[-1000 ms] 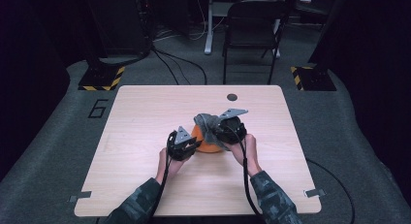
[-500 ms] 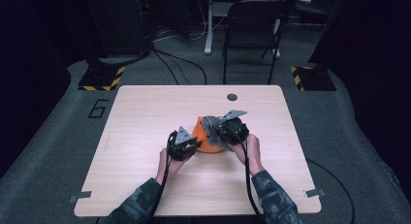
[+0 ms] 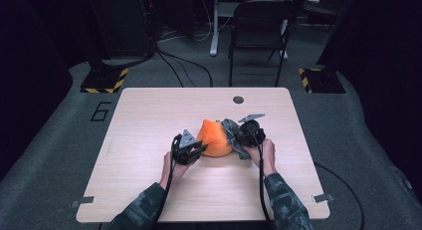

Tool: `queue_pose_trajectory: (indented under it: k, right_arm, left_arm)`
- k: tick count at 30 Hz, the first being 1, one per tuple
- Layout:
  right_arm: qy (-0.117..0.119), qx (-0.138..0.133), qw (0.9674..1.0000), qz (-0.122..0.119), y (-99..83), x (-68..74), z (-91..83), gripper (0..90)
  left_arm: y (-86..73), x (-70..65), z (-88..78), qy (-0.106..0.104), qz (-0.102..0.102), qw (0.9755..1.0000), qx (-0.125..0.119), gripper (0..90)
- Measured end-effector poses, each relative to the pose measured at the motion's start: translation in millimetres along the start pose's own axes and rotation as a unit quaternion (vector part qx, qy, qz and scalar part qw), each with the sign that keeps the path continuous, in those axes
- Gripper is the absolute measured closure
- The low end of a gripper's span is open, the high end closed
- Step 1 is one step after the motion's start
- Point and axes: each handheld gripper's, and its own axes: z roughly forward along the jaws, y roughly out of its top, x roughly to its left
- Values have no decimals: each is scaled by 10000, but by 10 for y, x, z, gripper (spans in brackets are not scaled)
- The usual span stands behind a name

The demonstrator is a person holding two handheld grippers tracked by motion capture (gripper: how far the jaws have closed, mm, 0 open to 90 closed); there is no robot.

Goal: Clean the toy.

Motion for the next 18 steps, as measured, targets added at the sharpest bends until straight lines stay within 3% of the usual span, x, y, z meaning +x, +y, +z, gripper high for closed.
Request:
queue_pose_trajectory:
  k: [10,15,18]
  right_arm:
    - [-72,523,9986,78,-127,-105,227,744]
    - [-63,570,9983,98,-136,-124,245,743]
    - [-140,557,9983,83,-99,-145,162,748]
  left_arm:
    - [-3,3,-1,-21,-39,10000,3,764]
    - [-8,6,-2,-12,-49,10000,-5,764]
    - [-9,17,-5,-6,-52,10000,7,763]
